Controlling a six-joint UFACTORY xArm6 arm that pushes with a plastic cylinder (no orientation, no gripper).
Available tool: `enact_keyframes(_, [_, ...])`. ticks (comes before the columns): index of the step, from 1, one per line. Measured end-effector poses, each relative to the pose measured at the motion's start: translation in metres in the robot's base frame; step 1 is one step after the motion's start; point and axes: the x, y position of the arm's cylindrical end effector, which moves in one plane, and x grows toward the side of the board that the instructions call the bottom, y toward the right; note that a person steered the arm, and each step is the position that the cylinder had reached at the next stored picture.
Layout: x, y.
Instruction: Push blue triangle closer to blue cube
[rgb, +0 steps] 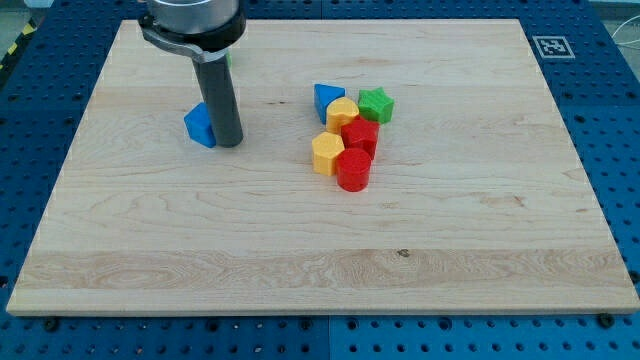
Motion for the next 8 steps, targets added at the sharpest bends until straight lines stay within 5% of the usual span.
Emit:
enact_keyframes(2, [-0.005,0.034])
enact_keyframes(4, [-0.066,0.009])
enact_keyframes(8, [-0.056,0.154])
